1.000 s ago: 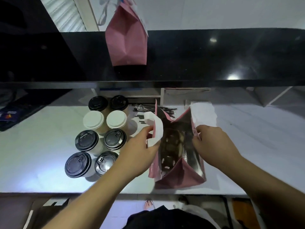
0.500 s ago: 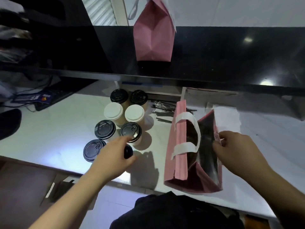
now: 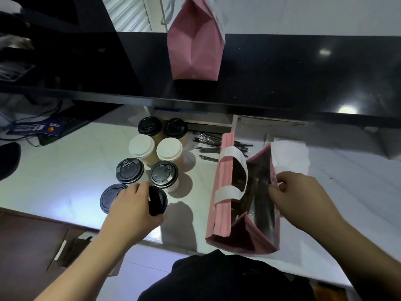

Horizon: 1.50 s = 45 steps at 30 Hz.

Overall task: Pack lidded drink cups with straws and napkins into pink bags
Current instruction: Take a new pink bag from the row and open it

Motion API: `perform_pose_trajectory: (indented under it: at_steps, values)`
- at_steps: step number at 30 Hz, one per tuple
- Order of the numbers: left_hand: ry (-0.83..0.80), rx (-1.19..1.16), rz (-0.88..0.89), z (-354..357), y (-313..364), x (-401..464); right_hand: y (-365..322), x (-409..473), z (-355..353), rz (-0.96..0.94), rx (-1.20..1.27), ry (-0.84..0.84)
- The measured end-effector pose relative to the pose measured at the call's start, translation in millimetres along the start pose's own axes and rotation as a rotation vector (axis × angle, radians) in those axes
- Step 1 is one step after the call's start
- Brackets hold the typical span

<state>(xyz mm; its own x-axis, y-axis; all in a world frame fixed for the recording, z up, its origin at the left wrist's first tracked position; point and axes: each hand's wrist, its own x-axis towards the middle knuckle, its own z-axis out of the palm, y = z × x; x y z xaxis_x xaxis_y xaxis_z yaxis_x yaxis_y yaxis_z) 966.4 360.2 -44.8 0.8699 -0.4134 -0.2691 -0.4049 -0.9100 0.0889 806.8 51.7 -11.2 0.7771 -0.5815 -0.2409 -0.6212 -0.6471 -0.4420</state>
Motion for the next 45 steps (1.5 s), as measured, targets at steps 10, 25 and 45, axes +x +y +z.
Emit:
perform_pose_trajectory:
  at_steps: [10,25,45]
  values:
    - [0.369,-0.343,0.560,-156,115,-42,3,-6,-3,0.013,0.062,-0.056]
    - [-0.191,0.225,0.767,-34,213,44,30,-11,-11,0.008,0.015,0.022]
    - [-0.233,0.357,0.524,28,225,90,40,-5,-6,-0.061,-0.035,0.010]
